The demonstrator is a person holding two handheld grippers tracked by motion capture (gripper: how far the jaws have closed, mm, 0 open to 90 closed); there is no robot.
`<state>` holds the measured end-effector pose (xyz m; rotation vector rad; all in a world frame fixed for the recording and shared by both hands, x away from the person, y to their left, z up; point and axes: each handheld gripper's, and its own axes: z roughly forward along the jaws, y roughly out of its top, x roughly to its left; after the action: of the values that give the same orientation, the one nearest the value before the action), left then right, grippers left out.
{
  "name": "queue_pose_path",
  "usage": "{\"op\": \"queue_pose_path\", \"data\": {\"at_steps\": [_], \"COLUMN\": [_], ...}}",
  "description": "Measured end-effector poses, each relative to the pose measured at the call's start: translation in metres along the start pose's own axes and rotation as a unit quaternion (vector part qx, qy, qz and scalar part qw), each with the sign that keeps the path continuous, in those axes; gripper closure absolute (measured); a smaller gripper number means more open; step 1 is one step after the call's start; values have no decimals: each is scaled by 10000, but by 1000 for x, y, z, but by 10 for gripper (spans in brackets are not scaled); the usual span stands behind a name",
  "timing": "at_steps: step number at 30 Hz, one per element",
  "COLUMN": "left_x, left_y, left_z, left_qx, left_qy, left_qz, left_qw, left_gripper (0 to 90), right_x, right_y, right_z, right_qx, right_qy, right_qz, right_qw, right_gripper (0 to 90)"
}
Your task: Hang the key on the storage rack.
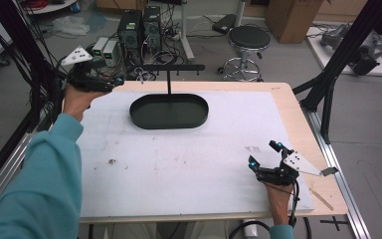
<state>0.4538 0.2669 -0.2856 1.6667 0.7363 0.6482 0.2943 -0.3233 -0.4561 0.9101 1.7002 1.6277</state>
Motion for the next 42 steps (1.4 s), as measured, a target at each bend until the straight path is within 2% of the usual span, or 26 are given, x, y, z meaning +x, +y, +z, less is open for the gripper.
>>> {"op": "queue_pose_path", "data": {"at_steps": [5,9,13,16,21,24,27,28,29,33,38,40,42], "left_x": [-15,-28,-39,-48,-62,-68,-74,-74,-78,-86,-94,-95,-96], "left_y": [-14,-30,-53,-74,-114,-135,-148,-148,-157,-175,-189,-195,-197], "left_z": [-38,-60,-77,-85,-102,-111,-118,-118,-122,-126,-127,-125,-126], "left_qx": [-217,-337,-438,-399,-536,-575,-665,-665,-729,-896,-985,-961,-978], "left_qy": [-74,-50,-143,-180,-151,-126,-92,-92,-66,4,29,15,67], "left_qz": [152,246,168,191,-30,-156,-216,-216,-258,-354,-257,-333,-307], "left_qw": [9996,9991,9988,9989,9984,9981,9975,9975,9970,9954,9948,9948,9947], "left_gripper": [17,17,17,17,17,17,17,17,17,17,17,17,17], "right_x": [0,0,-1,-1,0,0,0,0,0,0,1,1,1], "right_y": [0,0,0,0,0,0,0,0,0,0,0,0,0], "right_z": [0,0,0,0,0,0,0,0,0,0,0,0,0], "right_qx": [4,-1,-34,-41,-35,-29,-33,-33,-30,-29,-1,-16,-22], "right_qy": [-10,-15,-4,-22,-34,-33,-45,-45,-50,-45,-27,-34,-33], "right_qz": [2,1,-26,-41,-18,-30,-35,-35,-36,-40,-8,-24,-32], "right_qw": [10000,10000,10000,10000,10000,10000,10000,10000,10000,10000,10000,10000,10000], "right_gripper": [7,7,7,7,7,7,7,7,7,7,7,7,7]}}
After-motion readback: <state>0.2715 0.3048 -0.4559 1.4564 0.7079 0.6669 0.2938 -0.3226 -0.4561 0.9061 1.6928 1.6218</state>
